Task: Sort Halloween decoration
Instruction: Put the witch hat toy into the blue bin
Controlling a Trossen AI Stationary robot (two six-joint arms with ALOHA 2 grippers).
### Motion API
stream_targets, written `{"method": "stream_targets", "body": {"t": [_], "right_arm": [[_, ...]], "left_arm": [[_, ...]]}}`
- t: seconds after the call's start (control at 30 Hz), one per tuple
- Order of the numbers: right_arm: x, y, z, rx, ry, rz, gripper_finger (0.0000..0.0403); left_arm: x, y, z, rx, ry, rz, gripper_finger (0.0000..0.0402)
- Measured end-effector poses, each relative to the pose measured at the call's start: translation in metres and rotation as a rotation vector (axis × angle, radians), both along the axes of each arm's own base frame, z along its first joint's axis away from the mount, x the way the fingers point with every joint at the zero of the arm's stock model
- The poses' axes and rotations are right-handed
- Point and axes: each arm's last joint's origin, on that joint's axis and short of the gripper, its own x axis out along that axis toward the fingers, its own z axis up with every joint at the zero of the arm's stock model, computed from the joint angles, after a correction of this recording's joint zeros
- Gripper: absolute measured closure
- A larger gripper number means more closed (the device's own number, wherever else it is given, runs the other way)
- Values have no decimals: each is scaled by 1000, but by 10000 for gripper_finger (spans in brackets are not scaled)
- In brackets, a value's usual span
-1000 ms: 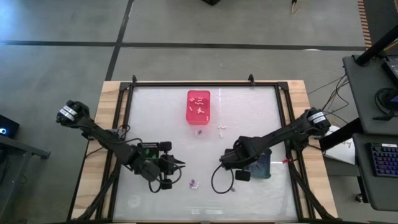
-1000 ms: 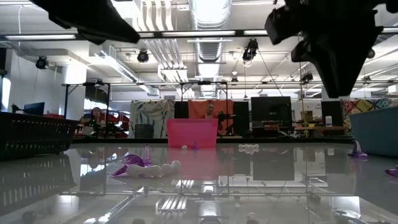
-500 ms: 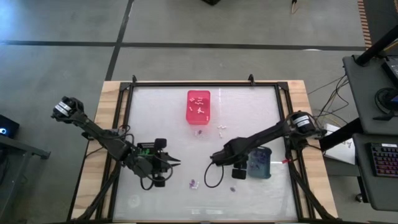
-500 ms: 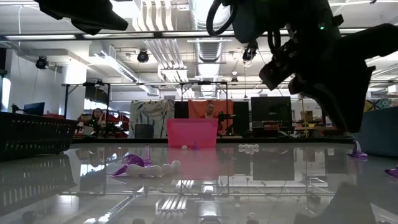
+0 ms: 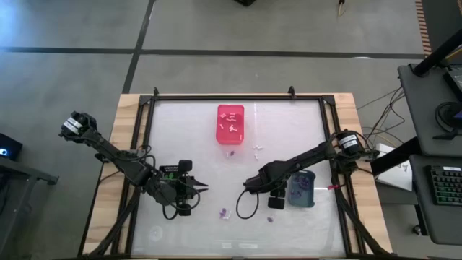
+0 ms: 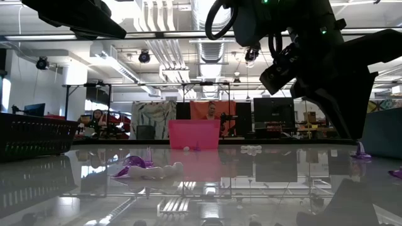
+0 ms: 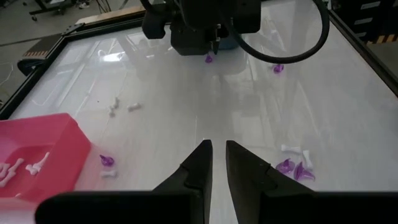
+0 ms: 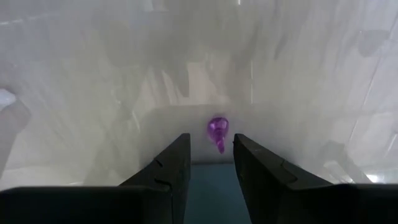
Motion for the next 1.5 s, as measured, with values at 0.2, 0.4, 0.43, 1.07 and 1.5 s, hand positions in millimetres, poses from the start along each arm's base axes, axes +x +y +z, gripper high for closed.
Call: {"method": "stream_targets", "body": {"t": [0.2, 0.4, 0.43, 1.07, 1.5], "right_arm": [[-2, -1, -4, -2, 4, 0, 287], [-7, -2, -12, -7, 18, 0, 287], [-7, -2, -13, -8, 21, 1, 287], [-12, -4, -28, 11, -4, 43, 310], [-4, -2, -20, 27, -54, 76, 392]], "left_arm": [[0, 0, 0, -1, 0, 0, 373], [0, 0, 0, -6, -2, 2, 373], [0, 0, 1, -6, -3, 3, 373], [-1, 1, 3, -12, -11, 3, 373], [-1, 1, 3, -12, -11, 3, 373]]}}
